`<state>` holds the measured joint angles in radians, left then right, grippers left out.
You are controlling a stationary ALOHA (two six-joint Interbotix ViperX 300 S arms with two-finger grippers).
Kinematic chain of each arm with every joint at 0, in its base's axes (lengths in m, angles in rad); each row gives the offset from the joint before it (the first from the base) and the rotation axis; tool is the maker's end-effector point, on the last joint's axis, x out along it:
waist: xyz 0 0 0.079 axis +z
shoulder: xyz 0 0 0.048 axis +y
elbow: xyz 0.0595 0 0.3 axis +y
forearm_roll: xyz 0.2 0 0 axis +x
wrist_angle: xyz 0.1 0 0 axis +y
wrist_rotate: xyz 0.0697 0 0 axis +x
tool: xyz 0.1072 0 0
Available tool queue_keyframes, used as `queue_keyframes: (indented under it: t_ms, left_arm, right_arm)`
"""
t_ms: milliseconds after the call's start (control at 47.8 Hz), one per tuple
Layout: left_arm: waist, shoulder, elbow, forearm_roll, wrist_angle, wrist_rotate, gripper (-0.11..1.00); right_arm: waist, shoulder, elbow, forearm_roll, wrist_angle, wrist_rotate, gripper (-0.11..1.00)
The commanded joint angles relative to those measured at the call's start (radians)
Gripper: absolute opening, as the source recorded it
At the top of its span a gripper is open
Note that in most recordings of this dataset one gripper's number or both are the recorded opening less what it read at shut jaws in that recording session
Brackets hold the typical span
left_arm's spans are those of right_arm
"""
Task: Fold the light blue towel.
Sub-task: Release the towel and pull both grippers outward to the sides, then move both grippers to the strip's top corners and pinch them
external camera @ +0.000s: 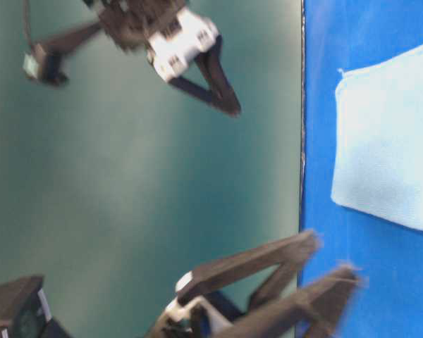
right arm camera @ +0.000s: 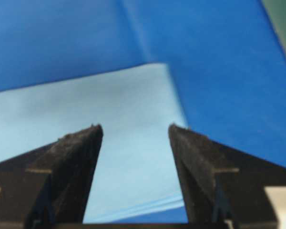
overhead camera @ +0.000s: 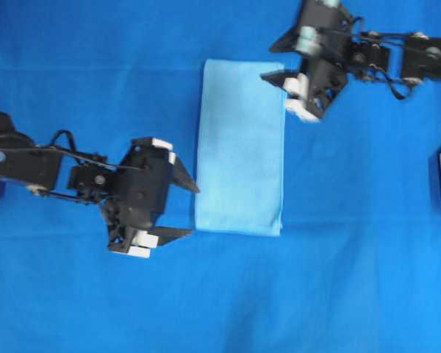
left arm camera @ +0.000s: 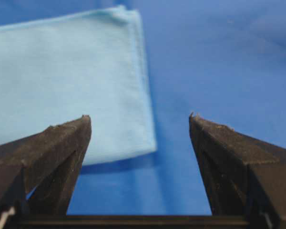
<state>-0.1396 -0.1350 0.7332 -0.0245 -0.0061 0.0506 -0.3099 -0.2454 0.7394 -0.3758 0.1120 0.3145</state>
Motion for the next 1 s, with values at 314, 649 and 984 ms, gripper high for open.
queue_keyframes:
  t_ms: [314, 649, 984]
  left_arm:
    - [0.170, -0.267, 0.239, -0.002, -0.229, -0.002, 0.79]
    - [0.206, -0.268, 0.245, -0.002, -0.255, -0.012, 0.78]
    - [0.342, -0.127, 0.152, -0.002, -0.258, -0.002, 0.78]
  right_arm:
    - [0.080, -0.313, 0.249, 0.137, -0.156, 0.002, 0.61]
    - [0.080, -0.302, 0.267, 0.158, -0.178, 0.000, 0.61]
    - [-0.046, -0.167, 0.196, 0.149, -0.166, -0.015, 0.60]
